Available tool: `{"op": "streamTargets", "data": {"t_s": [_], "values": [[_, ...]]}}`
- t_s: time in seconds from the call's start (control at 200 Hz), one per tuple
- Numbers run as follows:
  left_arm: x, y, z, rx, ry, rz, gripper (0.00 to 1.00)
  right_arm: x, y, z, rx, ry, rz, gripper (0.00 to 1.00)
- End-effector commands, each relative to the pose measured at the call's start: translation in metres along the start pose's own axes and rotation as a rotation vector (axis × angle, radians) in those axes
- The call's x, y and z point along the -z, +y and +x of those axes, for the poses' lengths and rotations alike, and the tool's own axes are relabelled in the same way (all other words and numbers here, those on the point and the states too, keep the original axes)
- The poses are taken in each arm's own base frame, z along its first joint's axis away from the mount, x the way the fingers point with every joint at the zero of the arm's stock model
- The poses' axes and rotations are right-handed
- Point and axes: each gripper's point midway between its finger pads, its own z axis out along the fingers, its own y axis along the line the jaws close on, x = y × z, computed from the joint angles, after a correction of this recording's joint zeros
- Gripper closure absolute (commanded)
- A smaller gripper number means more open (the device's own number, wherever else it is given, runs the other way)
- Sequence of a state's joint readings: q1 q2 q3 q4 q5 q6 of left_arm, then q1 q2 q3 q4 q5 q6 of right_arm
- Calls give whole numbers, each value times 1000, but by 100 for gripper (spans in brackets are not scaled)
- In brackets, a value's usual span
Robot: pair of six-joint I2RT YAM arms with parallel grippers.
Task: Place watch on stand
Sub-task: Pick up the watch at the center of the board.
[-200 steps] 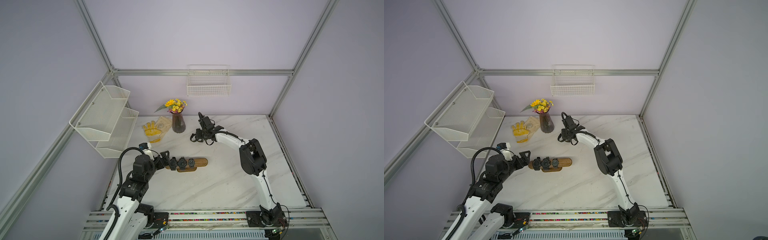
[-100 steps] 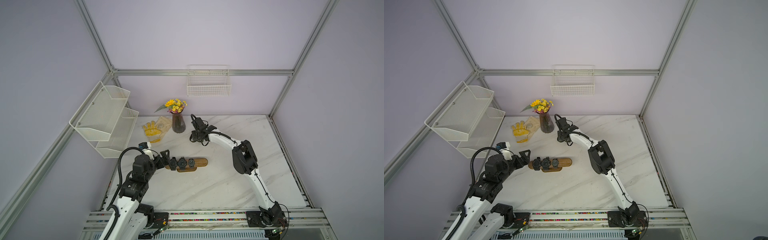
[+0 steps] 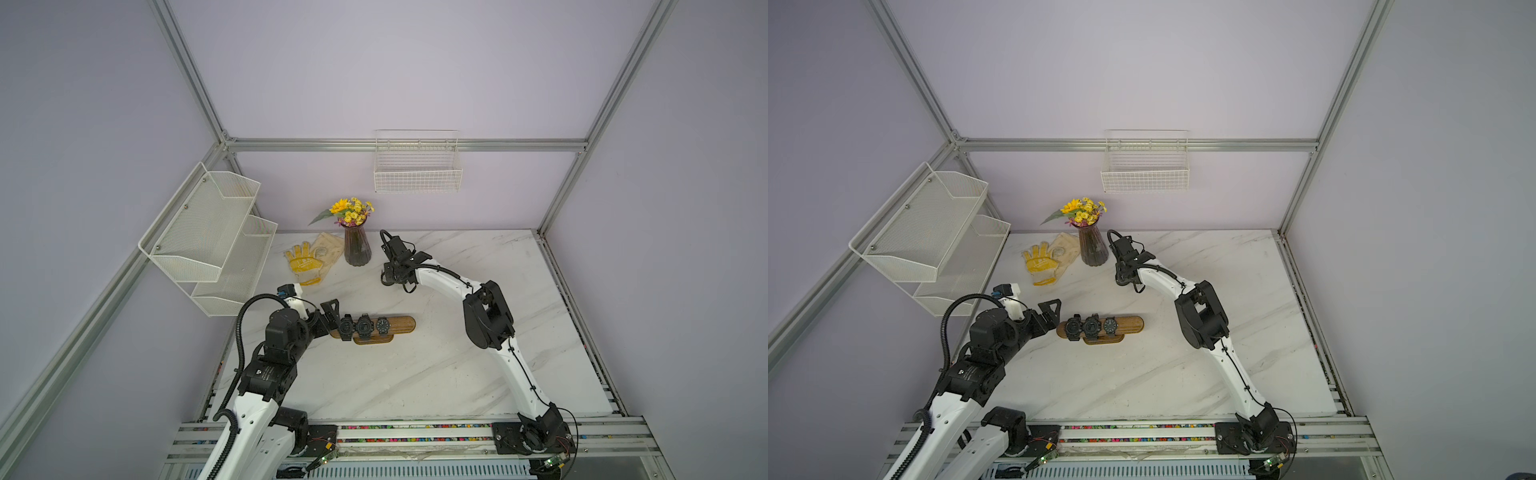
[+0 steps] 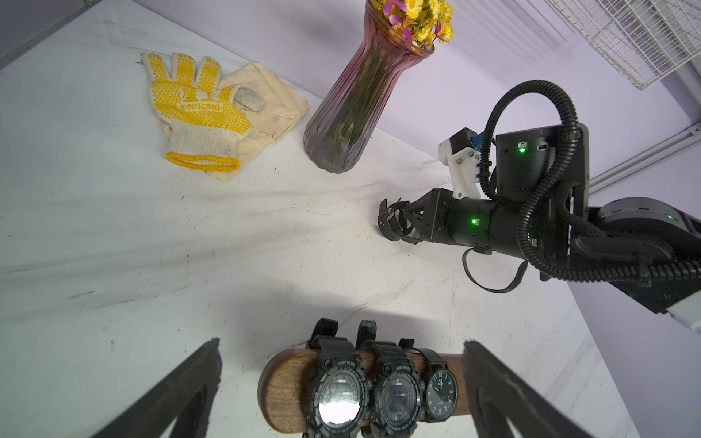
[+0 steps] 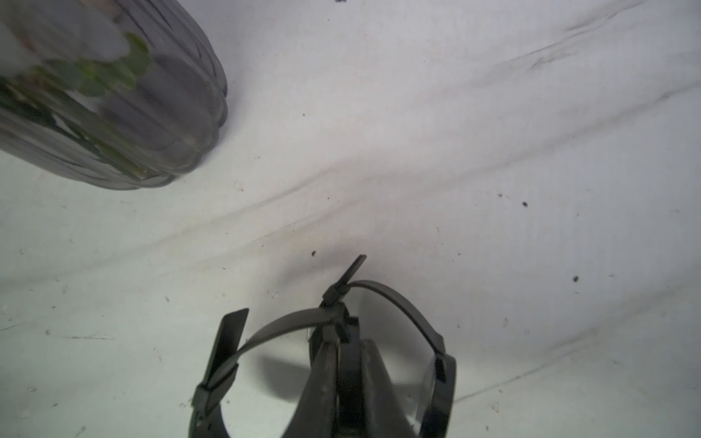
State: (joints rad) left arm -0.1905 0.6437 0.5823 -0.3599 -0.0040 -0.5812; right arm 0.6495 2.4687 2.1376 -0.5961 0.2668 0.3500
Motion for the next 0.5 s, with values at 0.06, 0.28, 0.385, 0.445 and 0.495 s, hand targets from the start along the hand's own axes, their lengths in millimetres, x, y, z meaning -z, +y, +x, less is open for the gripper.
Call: {"op": "streamTargets", "data": {"t_s": [0.06, 0.28, 0.385, 0.445, 0.495], "values": [[0, -13, -14, -20, -24, 41, 2, 19, 1, -16, -7, -59, 3, 91], [-11, -23, -19, -27, 21, 56, 3, 49, 3, -35, -36, -143, -42, 94], [-17, -29, -23, -30, 38, 63, 4, 62, 2, -42, -43, -179, -56, 94], [-19, -32, -26, -34, 43, 63, 5, 69, 2, -45, -44, -195, -59, 94], [-21, -35, -28, -36, 47, 62, 6, 74, 1, -47, -48, -203, -60, 95]]}}
